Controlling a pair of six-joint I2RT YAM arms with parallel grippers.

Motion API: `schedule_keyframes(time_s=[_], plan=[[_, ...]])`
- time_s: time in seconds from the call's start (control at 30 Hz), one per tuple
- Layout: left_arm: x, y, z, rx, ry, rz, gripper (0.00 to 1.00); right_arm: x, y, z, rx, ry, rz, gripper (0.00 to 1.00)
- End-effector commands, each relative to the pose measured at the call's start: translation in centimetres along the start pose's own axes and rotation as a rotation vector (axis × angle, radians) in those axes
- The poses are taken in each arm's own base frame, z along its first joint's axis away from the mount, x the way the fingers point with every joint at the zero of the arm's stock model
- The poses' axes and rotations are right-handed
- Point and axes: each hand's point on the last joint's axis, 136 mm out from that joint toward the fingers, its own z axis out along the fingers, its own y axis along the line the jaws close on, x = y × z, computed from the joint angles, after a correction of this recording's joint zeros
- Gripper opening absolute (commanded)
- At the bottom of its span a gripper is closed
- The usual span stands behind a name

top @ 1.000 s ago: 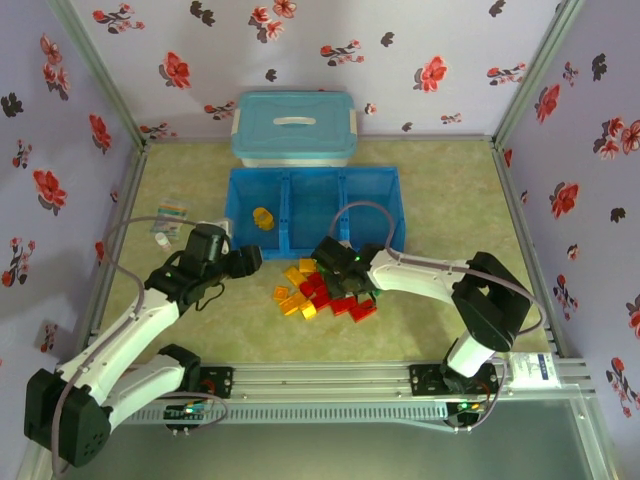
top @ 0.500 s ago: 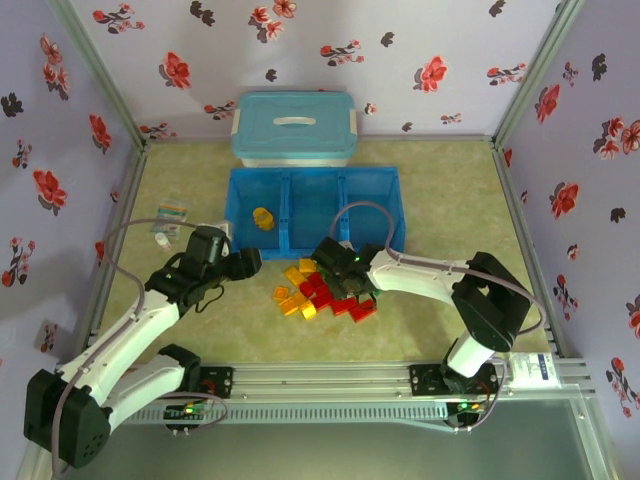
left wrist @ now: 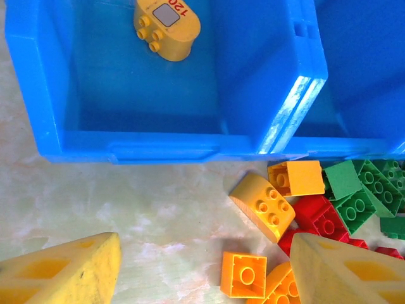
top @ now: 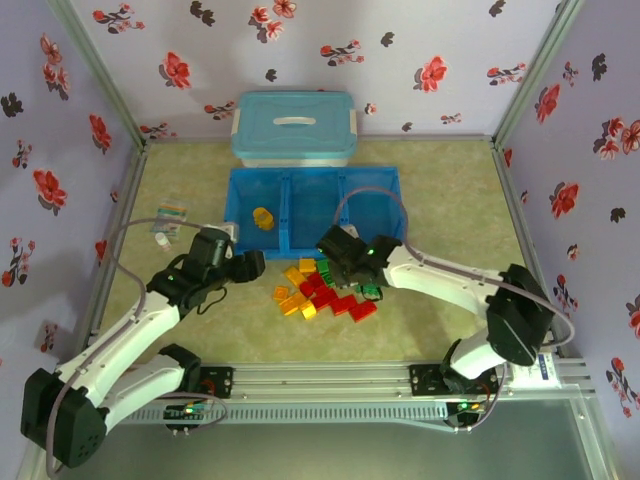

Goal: Sort the legos into containers by color
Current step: Pick up the lego from the center of the table, then place the lego in the container.

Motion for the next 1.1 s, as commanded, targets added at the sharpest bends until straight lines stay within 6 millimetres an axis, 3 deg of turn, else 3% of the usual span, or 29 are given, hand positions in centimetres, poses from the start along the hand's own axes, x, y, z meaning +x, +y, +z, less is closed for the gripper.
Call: schedule_keyframes(time_s=[0.0, 0.2, 0.37, 0.6, 0.63, 0.7, 0.73, 0.77, 0.8, 0.93, 1.07], plan=[[-0.1, -0.5, -0.4, 0.015, -0.013, 0.028, 0.71, -2.2, -1.6, -2.9, 0.047, -0.069, -0.026, 0.29], [1.3, -2.6, -1.4, 0.084, -0.006, 0.127, 0.7, -6.2, -5.2, -3.8, 0.053, -0.132, 0.066, 0.29], [2.9, -4.9, -1.8, 0.152, 0.012, 0.168, 0.68, -8.7, -9.0, -1.1, 0.034, -0.107, 0.209, 0.29], [5.0, -8.5, -0.9, 0.178, 0.056, 0.259, 0.7, -11.0, -11.2, 1.7, 0.036, -0.068, 0.25, 0.29], [5.3, -9.2, -0.8, 0.19, 0.062, 0.272, 0.7, -11.5, -11.5, 1.7, 0.041, -0.068, 0.247, 0.33], [5.8, -10.4, -0.4, 0.205, 0.074, 0.289, 0.71, -12.1, -12.0, 1.5, 0.062, -0.068, 0.239, 0.7], [6.1, -10.9, -0.2, 0.21, 0.081, 0.297, 0.71, -12.7, -12.2, 1.1, 0.071, -0.074, 0.235, 0.73], [6.2, -11.6, 0.0, 0.216, 0.09, 0.307, 0.71, -13.0, -12.2, 0.7, 0.072, -0.082, 0.237, 0.88], [6.4, -12.3, 0.2, 0.223, 0.1, 0.318, 0.72, -13.3, -12.2, 0.1, 0.069, -0.095, 0.245, 0.96], [7.2, -15.4, 1.2, 0.252, 0.157, 0.36, 0.77, -13.3, -11.7, -2.2, 0.016, -0.158, 0.292, 0.98], [8.0, -18.3, 2.3, 0.277, 0.208, 0.395, 0.79, -11.6, -11.3, -4.2, -0.028, -0.202, 0.313, 0.99]])
